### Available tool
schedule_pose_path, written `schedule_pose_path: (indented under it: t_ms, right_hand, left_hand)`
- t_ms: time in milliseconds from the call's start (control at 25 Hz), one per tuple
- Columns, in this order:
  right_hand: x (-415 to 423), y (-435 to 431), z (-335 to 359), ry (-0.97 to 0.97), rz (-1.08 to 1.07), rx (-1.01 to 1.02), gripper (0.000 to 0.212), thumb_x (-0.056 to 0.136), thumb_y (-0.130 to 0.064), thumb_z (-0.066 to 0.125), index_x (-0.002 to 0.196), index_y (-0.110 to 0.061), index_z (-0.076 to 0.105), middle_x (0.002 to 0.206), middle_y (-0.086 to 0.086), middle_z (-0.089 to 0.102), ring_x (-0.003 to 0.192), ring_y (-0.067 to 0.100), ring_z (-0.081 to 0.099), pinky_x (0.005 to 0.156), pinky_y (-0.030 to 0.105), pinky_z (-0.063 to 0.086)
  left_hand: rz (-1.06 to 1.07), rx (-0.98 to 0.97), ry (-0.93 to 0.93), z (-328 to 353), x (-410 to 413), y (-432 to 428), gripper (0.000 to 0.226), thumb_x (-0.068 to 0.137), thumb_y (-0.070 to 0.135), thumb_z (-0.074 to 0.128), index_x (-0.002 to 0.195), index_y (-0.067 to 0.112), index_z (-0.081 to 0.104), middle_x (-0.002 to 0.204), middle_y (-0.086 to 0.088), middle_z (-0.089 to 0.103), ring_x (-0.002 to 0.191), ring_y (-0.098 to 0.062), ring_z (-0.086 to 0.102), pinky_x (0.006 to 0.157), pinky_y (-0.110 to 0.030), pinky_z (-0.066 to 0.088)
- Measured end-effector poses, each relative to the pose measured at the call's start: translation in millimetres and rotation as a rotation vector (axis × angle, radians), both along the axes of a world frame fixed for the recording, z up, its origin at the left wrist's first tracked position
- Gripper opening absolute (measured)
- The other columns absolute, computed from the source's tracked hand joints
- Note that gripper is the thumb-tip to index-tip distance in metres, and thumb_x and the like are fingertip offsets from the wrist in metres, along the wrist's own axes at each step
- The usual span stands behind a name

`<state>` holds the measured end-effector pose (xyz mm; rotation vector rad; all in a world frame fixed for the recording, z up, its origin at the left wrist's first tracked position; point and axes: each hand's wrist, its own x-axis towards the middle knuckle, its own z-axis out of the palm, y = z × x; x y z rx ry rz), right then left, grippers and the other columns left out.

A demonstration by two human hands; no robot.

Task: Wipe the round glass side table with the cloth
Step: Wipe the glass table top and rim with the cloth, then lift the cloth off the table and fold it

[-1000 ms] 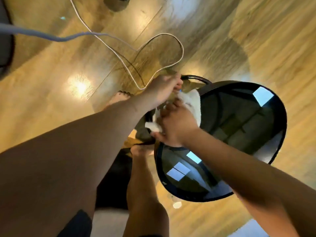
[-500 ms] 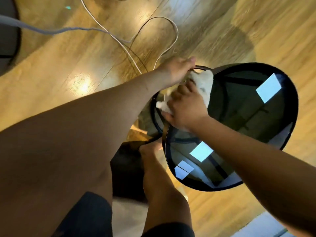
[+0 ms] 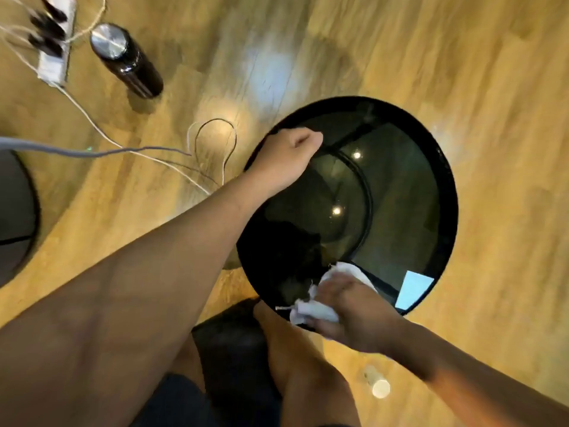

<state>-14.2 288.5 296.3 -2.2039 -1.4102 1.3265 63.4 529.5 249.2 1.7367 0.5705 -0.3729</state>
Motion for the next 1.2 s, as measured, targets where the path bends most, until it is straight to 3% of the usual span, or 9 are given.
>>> schedule_pose_path:
  t_ms: [120, 280, 400, 600, 760, 880, 960, 1080, 1200]
  right_hand:
    - [68, -13, 90, 0.508, -0.989, 0.25, 0.044, 0.082, -0.055, 0.063, 0.079, -0.012, 0.072, 0.073, 0.005, 0.072, 0.07, 0.009, 0.065, 0.068, 0.023, 0.048]
    - [124, -25, 216, 0.957, -1.388, 0.796, 0.061, 0.085, -0.04, 0.06, 0.13, 0.001, 0.056, 0.124, 0.023, 0.064, 0.116, 0.035, 0.061, 0.098, 0.042, 0.05]
    - [147, -27, 312, 1.04, -1.435, 1.055, 0.057, 0.087, -0.04, 0.052, 0.128, -0.001, 0.059, 0.121, 0.021, 0.065, 0.116, 0.035, 0.059, 0.1, 0.045, 0.048]
    - [168, -24, 458, 0.993, -1.316, 1.286, 0.051, 0.095, -0.048, 0.042, 0.111, -0.011, 0.073, 0.107, 0.014, 0.073, 0.104, 0.03, 0.067, 0.091, 0.043, 0.054]
    - [152, -3, 543, 0.885, -1.248, 1.314, 0.071, 0.094, -0.063, 0.043, 0.135, -0.005, 0.056, 0.137, 0.022, 0.056, 0.127, 0.035, 0.053, 0.109, 0.05, 0.04]
    - [123, 7, 557, 0.793, -1.198, 1.258, 0.066, 0.092, -0.065, 0.045, 0.132, -0.014, 0.06, 0.136, 0.015, 0.059, 0.128, 0.03, 0.054, 0.108, 0.048, 0.041]
    - [110, 17, 558, 0.589, -1.249, 1.2, 0.046, 0.091, -0.041, 0.06, 0.127, -0.013, 0.064, 0.125, 0.011, 0.068, 0.117, 0.028, 0.063, 0.099, 0.045, 0.05]
    - [106, 32, 571, 0.304, -1.355, 1.222, 0.032, 0.089, -0.005, 0.065, 0.121, -0.009, 0.063, 0.112, 0.011, 0.073, 0.103, 0.028, 0.07, 0.083, 0.04, 0.057]
    - [110, 41, 595, 0.317, -1.366, 1.302, 0.031, 0.088, -0.008, 0.067, 0.119, -0.008, 0.063, 0.112, 0.014, 0.073, 0.101, 0.03, 0.071, 0.08, 0.042, 0.059]
  left_hand:
    - [-0.194, -0.431, 0.125, 79, 26, -54, 0.057, 0.101, 0.059, 0.033, 0.101, 0.021, 0.075, 0.1, 0.004, 0.076, 0.096, -0.009, 0.071, 0.099, -0.031, 0.047]
    - [-0.16, -0.793, 0.078, 207, 45, -93, 0.035, 0.084, 0.048, 0.056, 0.089, 0.018, 0.075, 0.09, -0.004, 0.075, 0.083, -0.014, 0.071, 0.083, -0.028, 0.054]
    - [-0.192, -0.804, -0.052, 311, 58, -96, 0.046, 0.093, 0.056, 0.048, 0.094, 0.021, 0.078, 0.097, -0.004, 0.076, 0.091, -0.016, 0.07, 0.092, -0.036, 0.051]
    - [-0.495, -0.619, -0.365, 481, 75, -76, 0.092, 0.044, 0.059, 0.092, 0.116, 0.007, 0.066, 0.102, -0.005, 0.074, 0.089, -0.016, 0.071, 0.074, -0.026, 0.057]
    - [-0.423, -0.414, -0.557, 581, 67, -50, 0.029, 0.076, 0.028, 0.083, 0.098, 0.012, 0.075, 0.095, -0.005, 0.077, 0.082, -0.016, 0.072, 0.066, -0.022, 0.054]
    - [-0.279, -0.392, -0.629, 615, 52, -26, 0.022, 0.086, 0.031, 0.067, 0.089, 0.011, 0.076, 0.082, -0.002, 0.076, 0.07, -0.012, 0.069, 0.053, -0.016, 0.048]
    - [-0.267, -0.388, -0.632, 624, 37, -11, 0.023, 0.087, 0.033, 0.068, 0.094, 0.013, 0.075, 0.085, -0.002, 0.076, 0.074, -0.014, 0.07, 0.053, -0.017, 0.049]
    - [-0.469, -0.388, -0.578, 636, 21, 14, 0.068, 0.068, 0.033, 0.088, 0.128, 0.028, 0.056, 0.113, 0.0, 0.073, 0.102, -0.016, 0.071, 0.076, -0.025, 0.057]
    - [-0.529, -0.15, -0.603, 651, 21, 23, 0.111, 0.051, 0.026, 0.096, 0.139, 0.05, 0.034, 0.121, 0.007, 0.066, 0.105, -0.006, 0.068, 0.085, -0.025, 0.056]
